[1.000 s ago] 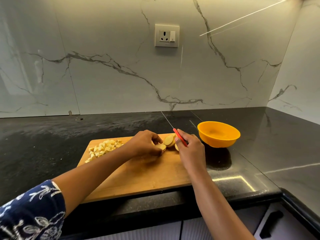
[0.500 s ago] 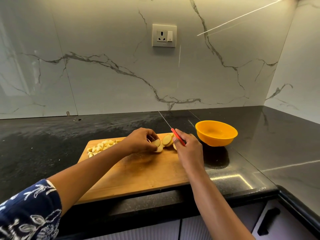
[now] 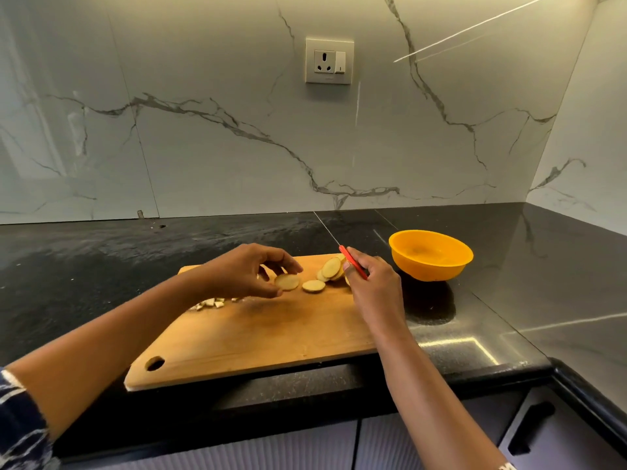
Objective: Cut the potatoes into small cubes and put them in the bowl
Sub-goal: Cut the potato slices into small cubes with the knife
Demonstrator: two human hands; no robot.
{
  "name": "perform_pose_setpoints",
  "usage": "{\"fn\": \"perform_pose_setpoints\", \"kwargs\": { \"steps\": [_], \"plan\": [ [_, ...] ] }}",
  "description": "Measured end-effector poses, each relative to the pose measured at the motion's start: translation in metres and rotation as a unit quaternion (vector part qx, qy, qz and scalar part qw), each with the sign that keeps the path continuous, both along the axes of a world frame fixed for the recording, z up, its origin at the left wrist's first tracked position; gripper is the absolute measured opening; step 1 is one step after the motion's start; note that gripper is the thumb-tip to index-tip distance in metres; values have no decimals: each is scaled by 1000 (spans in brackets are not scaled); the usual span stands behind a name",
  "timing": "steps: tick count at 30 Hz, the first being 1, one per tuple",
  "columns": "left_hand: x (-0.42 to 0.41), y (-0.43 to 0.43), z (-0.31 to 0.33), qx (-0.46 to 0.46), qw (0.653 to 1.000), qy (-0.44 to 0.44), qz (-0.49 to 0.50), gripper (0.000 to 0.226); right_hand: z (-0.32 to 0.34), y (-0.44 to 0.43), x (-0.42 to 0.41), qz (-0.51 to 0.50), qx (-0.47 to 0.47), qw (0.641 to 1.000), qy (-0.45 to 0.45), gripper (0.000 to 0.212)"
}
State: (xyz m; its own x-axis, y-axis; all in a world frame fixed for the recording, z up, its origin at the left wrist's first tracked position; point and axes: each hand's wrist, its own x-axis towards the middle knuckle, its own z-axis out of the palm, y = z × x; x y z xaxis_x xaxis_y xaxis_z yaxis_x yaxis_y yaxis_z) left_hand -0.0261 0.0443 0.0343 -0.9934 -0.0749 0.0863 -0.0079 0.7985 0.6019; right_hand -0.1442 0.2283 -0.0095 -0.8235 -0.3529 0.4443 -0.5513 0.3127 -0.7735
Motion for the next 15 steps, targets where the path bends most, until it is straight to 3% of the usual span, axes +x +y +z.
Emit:
{"fn": "perform_pose_setpoints", "kwargs": {
  "steps": [4,8,10,15],
  "plan": [
    [25,-13,-11,-87,994,-40,-42,45,3,2,11,18,25,1000,1,39],
    [46,-27,-17,-143,989,35,-21,38,1,14,36,29,94,992,75,38],
    [57,-30,-23,-164,983,59,-56,47,-3,26,54,39,135,981,133,39],
    [59,-33,-36,-290,948,1,-130,59,-9,38,80,58,166,963,203,42]
  ]
}}
